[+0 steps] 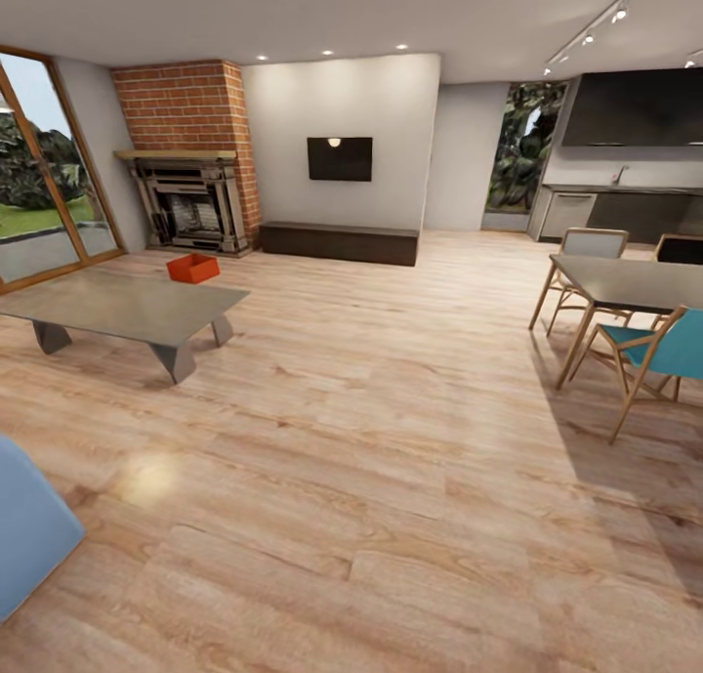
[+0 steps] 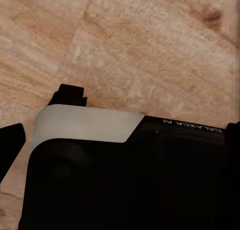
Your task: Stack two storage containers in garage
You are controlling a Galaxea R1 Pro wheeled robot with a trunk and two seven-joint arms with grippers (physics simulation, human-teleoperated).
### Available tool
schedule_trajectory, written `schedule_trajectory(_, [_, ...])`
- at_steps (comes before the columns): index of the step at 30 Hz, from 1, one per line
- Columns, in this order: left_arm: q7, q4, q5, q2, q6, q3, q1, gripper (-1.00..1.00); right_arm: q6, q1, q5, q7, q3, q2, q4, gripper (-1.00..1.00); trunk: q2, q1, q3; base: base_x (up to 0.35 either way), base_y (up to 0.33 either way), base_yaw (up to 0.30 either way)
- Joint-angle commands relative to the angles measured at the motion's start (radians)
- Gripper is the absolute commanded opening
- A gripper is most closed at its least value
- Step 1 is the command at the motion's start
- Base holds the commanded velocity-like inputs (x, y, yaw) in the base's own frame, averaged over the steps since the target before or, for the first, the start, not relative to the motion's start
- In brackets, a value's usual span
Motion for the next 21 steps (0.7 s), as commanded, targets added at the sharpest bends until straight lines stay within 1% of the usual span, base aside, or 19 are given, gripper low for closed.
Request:
schedule_trajectory(1, [-0.002,0.000,0.008,0.000,0.005,0.000,0.000,1.00,-0.005,-0.001,-0.008,0.000,0.008,0.001,0.003,1.00,0.000,0.001,-0.001,0.322,0.000,0.000])
schedule_trajectory(21, [-0.001,0.000,0.009,-0.002,0.014,0.000,0.000,1.00,-0.005,-0.001,-0.008,0.000,0.008,0.001,0.003,1.00,0.000,0.001,-0.001,0.322,0.000,0.000])
